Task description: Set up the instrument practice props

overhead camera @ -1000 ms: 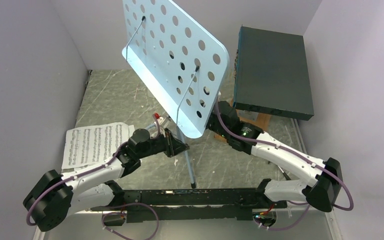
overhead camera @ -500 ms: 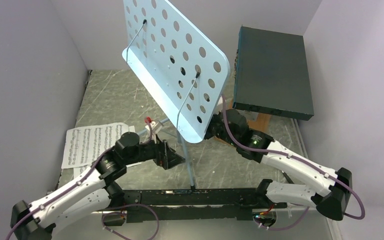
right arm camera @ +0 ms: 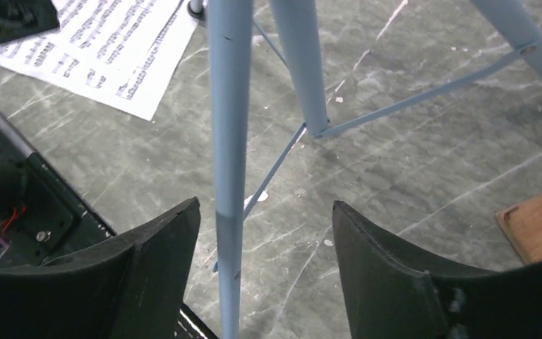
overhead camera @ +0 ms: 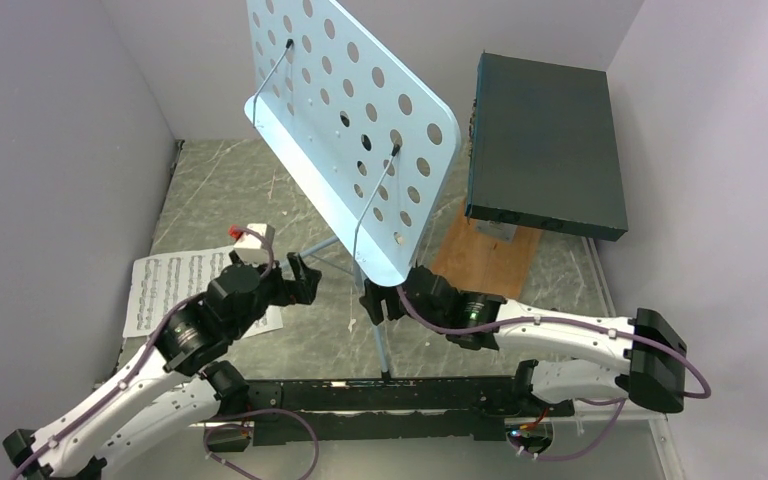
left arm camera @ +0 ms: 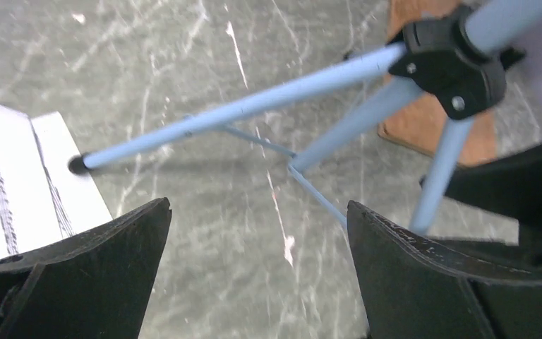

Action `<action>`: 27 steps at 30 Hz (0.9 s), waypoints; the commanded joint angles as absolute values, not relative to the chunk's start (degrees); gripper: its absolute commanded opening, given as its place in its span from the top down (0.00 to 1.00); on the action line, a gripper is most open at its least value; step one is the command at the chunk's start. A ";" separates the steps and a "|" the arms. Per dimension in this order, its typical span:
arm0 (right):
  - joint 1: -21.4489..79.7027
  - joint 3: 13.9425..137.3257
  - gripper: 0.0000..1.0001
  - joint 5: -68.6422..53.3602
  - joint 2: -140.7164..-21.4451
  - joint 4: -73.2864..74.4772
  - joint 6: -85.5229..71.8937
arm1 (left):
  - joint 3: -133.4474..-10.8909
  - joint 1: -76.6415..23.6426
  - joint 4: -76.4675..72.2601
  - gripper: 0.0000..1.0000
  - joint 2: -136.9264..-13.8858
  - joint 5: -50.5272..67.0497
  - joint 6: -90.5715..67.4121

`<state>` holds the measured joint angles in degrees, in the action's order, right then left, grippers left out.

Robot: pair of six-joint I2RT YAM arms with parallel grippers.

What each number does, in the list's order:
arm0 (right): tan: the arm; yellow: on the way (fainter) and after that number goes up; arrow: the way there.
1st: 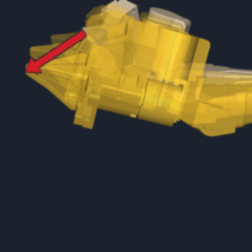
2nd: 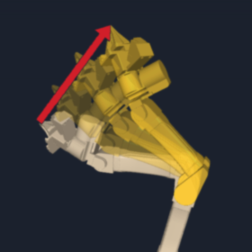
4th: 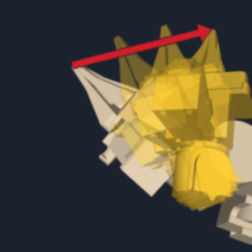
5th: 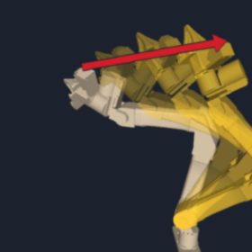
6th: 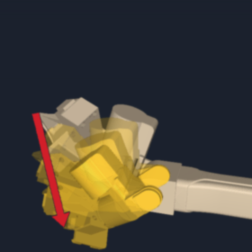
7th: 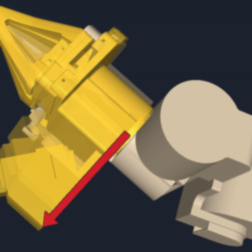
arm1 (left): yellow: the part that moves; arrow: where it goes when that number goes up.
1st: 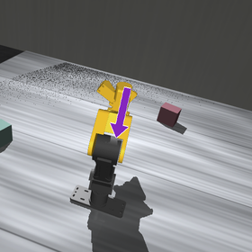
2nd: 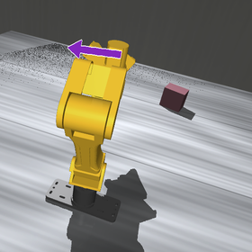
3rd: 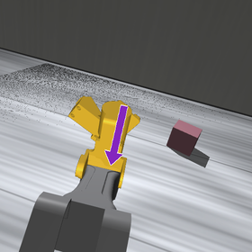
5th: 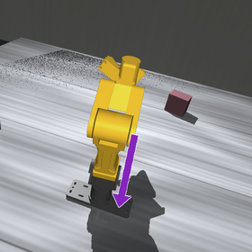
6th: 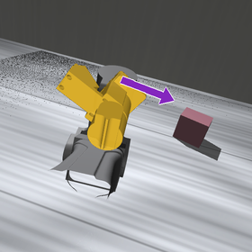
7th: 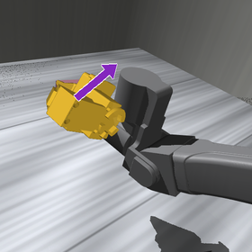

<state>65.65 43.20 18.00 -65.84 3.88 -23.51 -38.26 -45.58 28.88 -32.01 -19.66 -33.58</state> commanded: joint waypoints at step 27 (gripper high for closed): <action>56.26 39.64 0.99 7.34 -67.55 -8.25 -14.97 | -48.27 -45.26 -3.67 0.72 -64.01 -23.02 4.03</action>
<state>59.02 39.07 6.90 -69.25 -9.28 -18.87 -42.17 -44.95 -1.43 -65.54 -23.59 -1.37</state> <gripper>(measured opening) 0.221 0.406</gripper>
